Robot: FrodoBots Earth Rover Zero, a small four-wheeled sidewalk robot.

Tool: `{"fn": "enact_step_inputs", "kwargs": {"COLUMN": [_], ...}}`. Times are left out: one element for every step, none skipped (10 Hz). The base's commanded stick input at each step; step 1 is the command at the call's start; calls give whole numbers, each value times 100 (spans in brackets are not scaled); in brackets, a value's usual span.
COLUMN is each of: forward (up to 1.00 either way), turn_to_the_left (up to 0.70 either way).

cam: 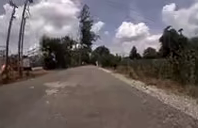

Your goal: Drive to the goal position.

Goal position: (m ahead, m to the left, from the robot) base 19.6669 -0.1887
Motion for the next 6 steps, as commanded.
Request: {"fn": "enact_step_inputs", "kwargs": {"forward": [70, 70, 70, 70, 70, 70], "turn_to_the_left": [0, 0, 0, 0, 0, 0]}}
